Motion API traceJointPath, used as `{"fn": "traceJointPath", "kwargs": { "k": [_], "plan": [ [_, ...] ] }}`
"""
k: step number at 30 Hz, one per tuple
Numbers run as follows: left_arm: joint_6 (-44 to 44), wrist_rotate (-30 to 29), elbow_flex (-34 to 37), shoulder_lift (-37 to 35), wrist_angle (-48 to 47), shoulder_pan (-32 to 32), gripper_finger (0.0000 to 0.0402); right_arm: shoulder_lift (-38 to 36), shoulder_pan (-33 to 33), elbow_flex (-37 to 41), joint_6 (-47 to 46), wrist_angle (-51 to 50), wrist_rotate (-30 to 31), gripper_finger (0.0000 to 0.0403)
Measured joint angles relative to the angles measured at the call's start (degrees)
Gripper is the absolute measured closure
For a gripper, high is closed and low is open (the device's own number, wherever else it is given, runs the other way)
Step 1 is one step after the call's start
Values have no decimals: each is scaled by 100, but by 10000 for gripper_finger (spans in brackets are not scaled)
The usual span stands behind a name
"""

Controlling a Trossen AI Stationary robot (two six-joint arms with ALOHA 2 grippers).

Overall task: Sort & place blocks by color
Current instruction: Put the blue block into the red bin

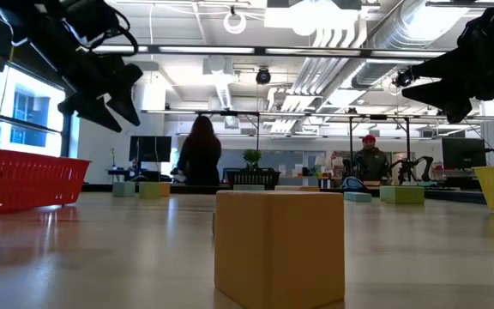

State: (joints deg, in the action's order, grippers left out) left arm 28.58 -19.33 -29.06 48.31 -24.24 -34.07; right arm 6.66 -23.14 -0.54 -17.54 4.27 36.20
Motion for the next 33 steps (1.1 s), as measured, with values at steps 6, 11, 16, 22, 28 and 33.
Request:
{"fn": "traceJointPath", "kwargs": {
  "k": [6,11,16,22,28,33],
  "plan": [
    [209,129,-1,371,-37,-238,151,2,0,0,0,0,33,179],
    [421,131,-2,707,-33,-371,151,2,0,2,-267,0,42,179],
    [540,131,-2,1060,24,-450,151,2,2,2,-494,0,36,179],
    [601,130,-2,1415,198,-535,151,2,0,2,-313,0,57,179],
    [722,75,-2,1805,266,-546,151,2,2,2,-298,0,80,179],
    [723,143,-2,2092,532,-546,151,2,0,0,-289,-9,252,179]
  ]
}}
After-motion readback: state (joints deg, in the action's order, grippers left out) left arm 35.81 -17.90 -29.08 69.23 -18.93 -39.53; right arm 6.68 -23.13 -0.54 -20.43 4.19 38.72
